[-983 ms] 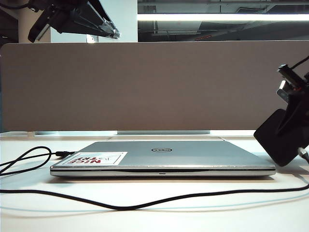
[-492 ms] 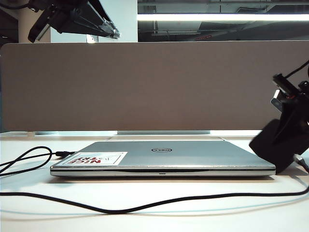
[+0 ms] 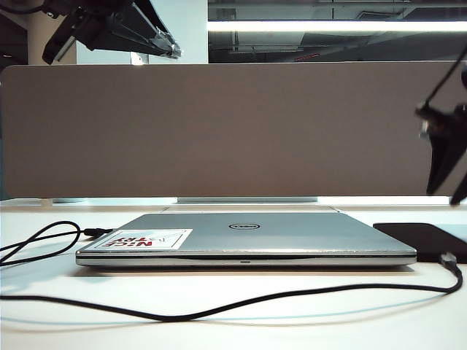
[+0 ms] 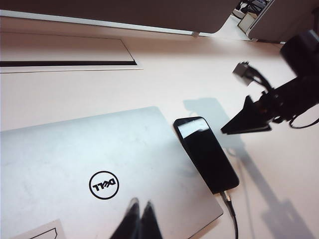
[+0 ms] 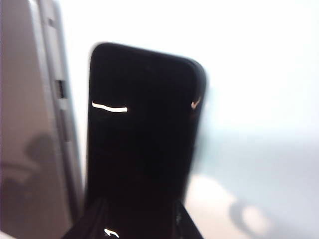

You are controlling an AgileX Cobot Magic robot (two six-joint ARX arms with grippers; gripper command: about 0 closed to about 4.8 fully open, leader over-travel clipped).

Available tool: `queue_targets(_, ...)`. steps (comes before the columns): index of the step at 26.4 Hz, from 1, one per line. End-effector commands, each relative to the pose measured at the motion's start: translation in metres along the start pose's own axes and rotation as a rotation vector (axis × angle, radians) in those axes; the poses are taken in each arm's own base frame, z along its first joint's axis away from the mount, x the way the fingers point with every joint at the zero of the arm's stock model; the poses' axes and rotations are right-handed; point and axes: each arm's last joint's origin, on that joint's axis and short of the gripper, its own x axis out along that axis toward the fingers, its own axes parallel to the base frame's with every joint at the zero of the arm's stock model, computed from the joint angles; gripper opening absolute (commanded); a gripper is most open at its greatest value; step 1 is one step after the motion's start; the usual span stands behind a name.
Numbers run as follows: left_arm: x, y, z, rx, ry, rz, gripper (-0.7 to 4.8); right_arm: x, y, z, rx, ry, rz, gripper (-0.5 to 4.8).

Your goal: Pick up the charging cable and the phone, plug the charging cable into the charging port on the phone, and finally place them back on the table.

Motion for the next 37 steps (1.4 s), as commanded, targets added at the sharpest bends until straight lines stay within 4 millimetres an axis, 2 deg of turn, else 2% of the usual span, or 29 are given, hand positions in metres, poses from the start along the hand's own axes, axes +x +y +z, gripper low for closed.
queue_targets(1, -0.002, -0.002, 0.004, 0.007, -0.019, -0.009, -0.05, -0.025, 0.013, -0.001, -0.024, -0.037, -0.004, 1.45)
queue_targets(2, -0.003, -0.002, 0.004, 0.007, -0.018, -0.009, -0.05, -0.032, 0.016, -0.003, -0.034, -0.054, -0.005, 1.21)
queue_targets(3, -0.005, -0.002, 0.004, 0.005, -0.012, -0.006, -0.05, -0.048, 0.025, -0.009, -0.053, -0.089, -0.021, 0.13)
queue_targets(4, -0.007, -0.001, 0.003, 0.005, -0.002, 0.002, -0.05, -0.055, 0.029, -0.012, -0.061, -0.107, -0.026, -0.07)
queue_targets(5, -0.009, 0.001, 0.001, 0.02, 0.028, 0.023, -0.05, -0.073, 0.038, -0.019, -0.087, -0.158, -0.032, -0.06)
queue_targets(11, -0.015, 0.007, -0.013, 0.038, 0.162, 0.074, -0.05, -0.124, 0.064, -0.045, -0.189, -0.379, -0.061, -0.06)
queue_targets(15, -0.019, 0.011, -0.025, 0.035, 0.181, 0.082, -0.05, -0.144, 0.075, -0.068, -0.262, -0.544, -0.073, -0.06)
queue_targets(16, -0.02, 0.014, -0.033, 0.034, 0.193, 0.086, -0.05, -0.148, 0.077, -0.084, -0.28, -0.612, -0.098, -0.06)
queue_targets(18, -0.022, 0.017, -0.042, 0.031, 0.21, 0.092, -0.05, -0.149, 0.077, -0.1, -0.291, -0.658, -0.123, -0.06)
queue_targets(20, -0.025, 0.022, -0.055, 0.03, 0.215, 0.094, -0.05, -0.145, 0.076, -0.124, -0.321, -0.735, -0.134, -0.06)
queue_targets(24, -0.03, 0.027, -0.069, 0.047, 0.179, 0.08, -0.05, -0.137, 0.074, -0.151, -0.346, -0.82, -0.145, -0.06)
queue_targets(28, -0.032, 0.031, -0.079, 0.125, 0.141, 0.06, -0.05, -0.13, 0.071, -0.179, -0.297, -0.923, -0.123, -0.06)
queue_targets(31, -0.033, 0.037, -0.094, 0.168, 0.09, 0.043, -0.05, -0.113, 0.063, -0.211, -0.278, -1.003, -0.137, -0.06)
queue_targets(37, -0.032, 0.043, -0.106, 0.25, 0.048, 0.029, -0.05, -0.092, 0.052, -0.242, -0.25, -1.084, -0.169, -0.06)
